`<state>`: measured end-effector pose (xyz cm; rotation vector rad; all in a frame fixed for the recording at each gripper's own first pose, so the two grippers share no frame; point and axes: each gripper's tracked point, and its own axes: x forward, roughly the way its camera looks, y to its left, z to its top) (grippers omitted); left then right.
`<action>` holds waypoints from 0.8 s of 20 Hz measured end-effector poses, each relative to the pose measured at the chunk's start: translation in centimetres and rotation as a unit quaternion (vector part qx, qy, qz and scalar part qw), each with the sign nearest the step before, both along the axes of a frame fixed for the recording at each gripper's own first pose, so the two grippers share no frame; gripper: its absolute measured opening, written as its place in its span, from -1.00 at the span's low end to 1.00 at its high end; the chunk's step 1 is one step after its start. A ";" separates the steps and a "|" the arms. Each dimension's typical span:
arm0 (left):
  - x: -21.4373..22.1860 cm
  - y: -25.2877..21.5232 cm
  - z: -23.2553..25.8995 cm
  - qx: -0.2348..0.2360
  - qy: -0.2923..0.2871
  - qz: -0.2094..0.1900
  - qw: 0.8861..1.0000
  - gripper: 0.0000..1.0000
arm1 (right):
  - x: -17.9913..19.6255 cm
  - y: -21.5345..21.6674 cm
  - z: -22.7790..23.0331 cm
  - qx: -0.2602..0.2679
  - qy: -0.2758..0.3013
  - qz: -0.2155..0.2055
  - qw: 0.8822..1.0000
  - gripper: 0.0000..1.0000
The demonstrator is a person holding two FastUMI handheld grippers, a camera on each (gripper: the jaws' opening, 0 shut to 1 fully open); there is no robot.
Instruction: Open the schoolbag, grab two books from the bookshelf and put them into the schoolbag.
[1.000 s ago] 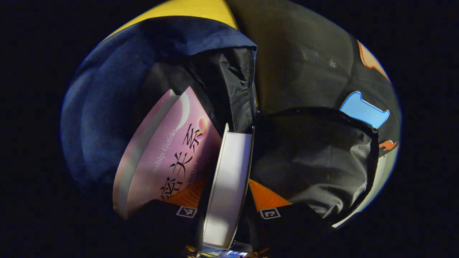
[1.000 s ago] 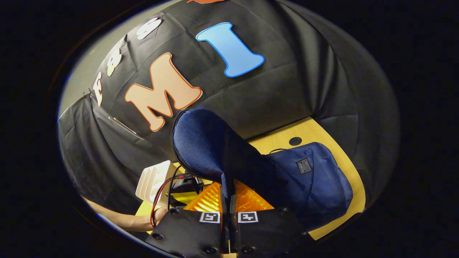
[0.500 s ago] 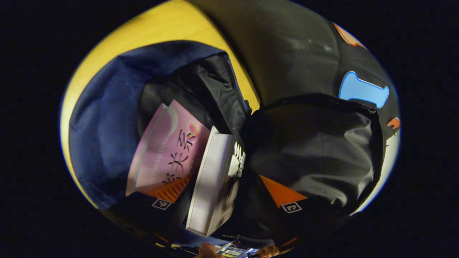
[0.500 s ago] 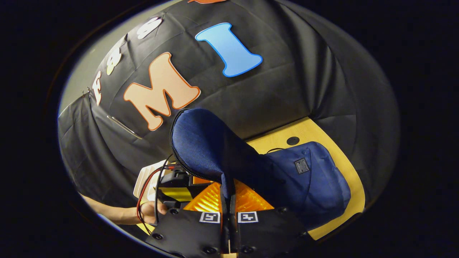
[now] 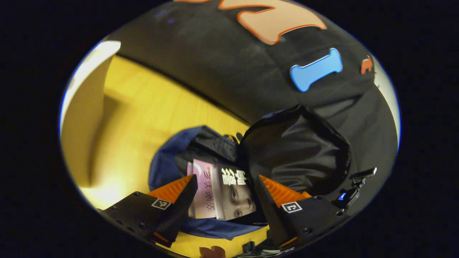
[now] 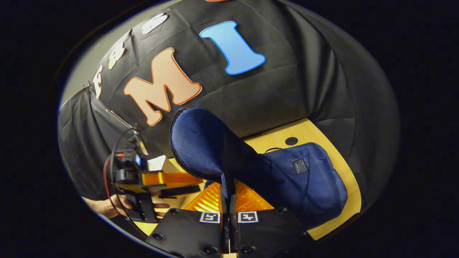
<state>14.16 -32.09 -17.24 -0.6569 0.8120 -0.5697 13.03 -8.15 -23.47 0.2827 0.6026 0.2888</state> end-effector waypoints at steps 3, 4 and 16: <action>0.7 5.1 3.6 0.078 -0.102 0.017 0.992 0.89 | -0.2 0.3 -0.4 -0.007 0.002 0.004 1.000 -0.91; 0.8 7.2 4.9 0.107 -0.132 0.025 0.985 0.89 | -0.1 0.4 -0.5 -0.011 0.002 0.006 1.000 -0.91; -3.6 24.1 17.6 0.273 -0.299 0.181 0.896 0.87 | -1.1 2.8 -3.8 -0.074 0.011 0.019 0.997 -0.83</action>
